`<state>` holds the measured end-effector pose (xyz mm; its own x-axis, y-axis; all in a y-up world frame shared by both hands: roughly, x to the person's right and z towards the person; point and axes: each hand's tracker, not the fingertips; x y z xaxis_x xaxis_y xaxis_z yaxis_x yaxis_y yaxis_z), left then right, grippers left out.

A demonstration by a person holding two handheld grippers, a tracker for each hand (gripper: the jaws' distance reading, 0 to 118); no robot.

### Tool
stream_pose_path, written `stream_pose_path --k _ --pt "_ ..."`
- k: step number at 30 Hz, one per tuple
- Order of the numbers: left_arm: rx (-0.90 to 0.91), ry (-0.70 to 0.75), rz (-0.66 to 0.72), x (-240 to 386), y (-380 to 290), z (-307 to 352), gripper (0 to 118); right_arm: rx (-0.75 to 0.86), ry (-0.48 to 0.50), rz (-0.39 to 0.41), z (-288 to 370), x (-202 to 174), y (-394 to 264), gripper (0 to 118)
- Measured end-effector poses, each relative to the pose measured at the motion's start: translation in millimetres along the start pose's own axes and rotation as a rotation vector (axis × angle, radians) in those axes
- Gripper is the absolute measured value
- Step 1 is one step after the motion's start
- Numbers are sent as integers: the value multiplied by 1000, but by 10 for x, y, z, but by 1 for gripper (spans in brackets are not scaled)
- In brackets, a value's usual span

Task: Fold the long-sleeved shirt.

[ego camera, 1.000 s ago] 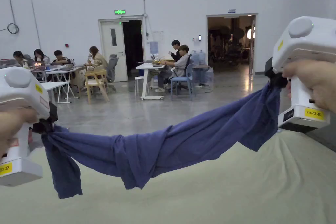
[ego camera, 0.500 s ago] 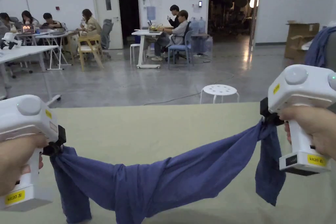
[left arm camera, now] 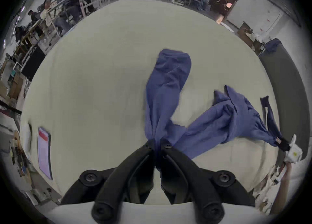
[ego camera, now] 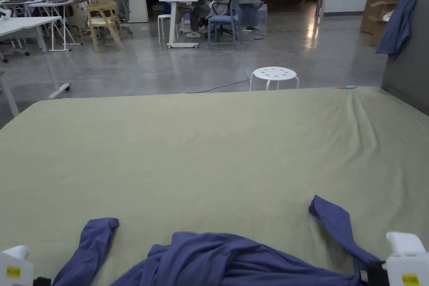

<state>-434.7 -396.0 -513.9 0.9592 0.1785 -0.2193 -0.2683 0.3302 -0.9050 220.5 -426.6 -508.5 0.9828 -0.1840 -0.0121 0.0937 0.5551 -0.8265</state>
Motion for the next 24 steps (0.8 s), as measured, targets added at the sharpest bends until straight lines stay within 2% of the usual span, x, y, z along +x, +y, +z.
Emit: stream_pose_path --k 3,4,10,12,15,18,20,21,22,23,24 --pt "-1 -48 -6 -104 -374 205 2 -35 -22 64 306 -25 -448 6" --pt "-4 -46 -10 -141 -497 264 2 -40 -18 64 422 -24 -583 6" --pt "-54 -38 -31 -330 -1168 389 2 -103 21 -4 783 129 -1168 6" --pt "-77 -39 -23 -378 -1340 346 2 -169 8 19 746 146 -1298 6" --pt "-114 -40 17 -440 -1536 173 2 -255 3 -53 608 205 -1446 6" --pt "-124 -22 37 -454 -1622 -35 5 -268 -5 -59 427 244 -1496 8" --pt "-115 -4 72 -412 -1641 -84 21 -287 -11 -93 375 232 -1461 26" --pt "-92 18 82 -381 -1636 -52 36 -289 -26 -99 394 242 -1425 37" --pt "-70 30 71 -434 -1613 -59 77 -294 -45 -93 423 224 -1376 58" --pt "-45 53 43 -392 -1598 23 105 -310 -93 -64 477 179 -1306 80" --pt "-16 73 16 -337 -1595 145 118 -294 -136 -15 613 113 -1265 95"
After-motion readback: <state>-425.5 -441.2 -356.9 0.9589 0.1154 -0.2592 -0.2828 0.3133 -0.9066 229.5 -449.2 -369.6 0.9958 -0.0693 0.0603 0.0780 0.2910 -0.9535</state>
